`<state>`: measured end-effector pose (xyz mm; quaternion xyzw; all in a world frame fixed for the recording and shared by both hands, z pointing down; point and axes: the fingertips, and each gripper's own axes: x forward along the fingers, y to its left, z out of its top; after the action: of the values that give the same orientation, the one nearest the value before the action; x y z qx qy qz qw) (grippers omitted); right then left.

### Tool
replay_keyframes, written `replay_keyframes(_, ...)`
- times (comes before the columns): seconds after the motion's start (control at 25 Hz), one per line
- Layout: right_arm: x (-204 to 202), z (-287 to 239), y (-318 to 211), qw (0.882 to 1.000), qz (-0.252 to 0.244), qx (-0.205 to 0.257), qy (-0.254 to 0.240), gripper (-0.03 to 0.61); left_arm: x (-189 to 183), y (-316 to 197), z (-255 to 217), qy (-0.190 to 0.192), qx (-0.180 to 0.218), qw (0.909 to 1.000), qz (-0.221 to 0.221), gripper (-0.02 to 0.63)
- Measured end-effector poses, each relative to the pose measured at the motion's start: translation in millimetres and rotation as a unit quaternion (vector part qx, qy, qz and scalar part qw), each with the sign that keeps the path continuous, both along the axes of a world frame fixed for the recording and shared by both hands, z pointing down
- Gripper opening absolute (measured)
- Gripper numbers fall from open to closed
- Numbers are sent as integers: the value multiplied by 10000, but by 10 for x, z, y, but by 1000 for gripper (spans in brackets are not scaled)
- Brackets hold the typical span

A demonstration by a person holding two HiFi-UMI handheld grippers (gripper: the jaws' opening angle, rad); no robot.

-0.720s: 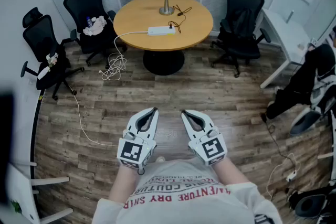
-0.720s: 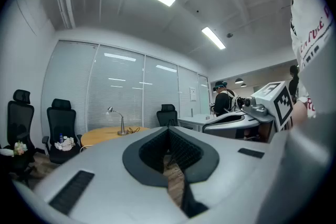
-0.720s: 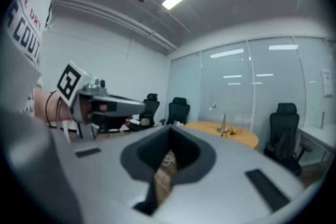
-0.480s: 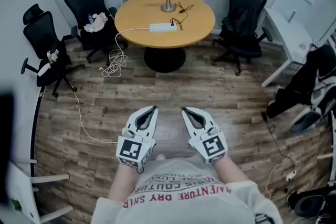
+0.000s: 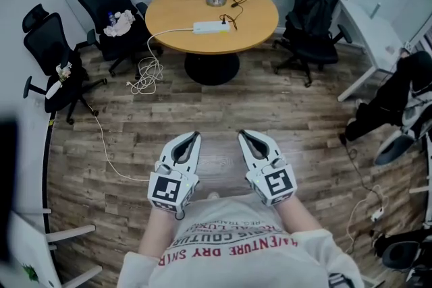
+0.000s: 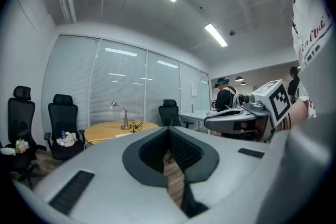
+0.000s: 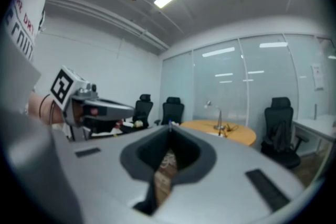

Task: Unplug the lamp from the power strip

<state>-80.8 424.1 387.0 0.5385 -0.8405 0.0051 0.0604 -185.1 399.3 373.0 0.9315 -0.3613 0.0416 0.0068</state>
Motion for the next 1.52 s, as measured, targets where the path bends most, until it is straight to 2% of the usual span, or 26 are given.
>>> replay_keyframes(0.24,-175,210,-153,9996,127,-256,27,29,-231,-149,204,-22,-207,9998,-23,28)
replay_keyframes(0.48,-310,260,-479,9993,-185,-317,69,29,-271,-408,272,11,-295,9993,-224,28)
replay_keyframes(0.72,-159,402,-1037,9982,-504,-325,36,29,-172,-883,367,-27,-349,9977,-584,28)
replay_keyframes(0.96,378,323,-1832,9965,-782,-305,3,29,334,-1612,326,-81,-306,9957,-872,28)
replay_keyframes(1.16,950,280,-2458,9951,-930,-317,57,29,849,-2229,261,85,-363,9936,-1068,28)
replay_keyframes(1.36,1511,415,-2988,9947,-917,-459,102,31,1384,-2805,321,164,-371,9928,-1123,28)
replay_keyframes(1.52,1802,504,-3314,9948,-831,-565,162,29,1645,-3134,384,143,-481,9934,-1030,28)
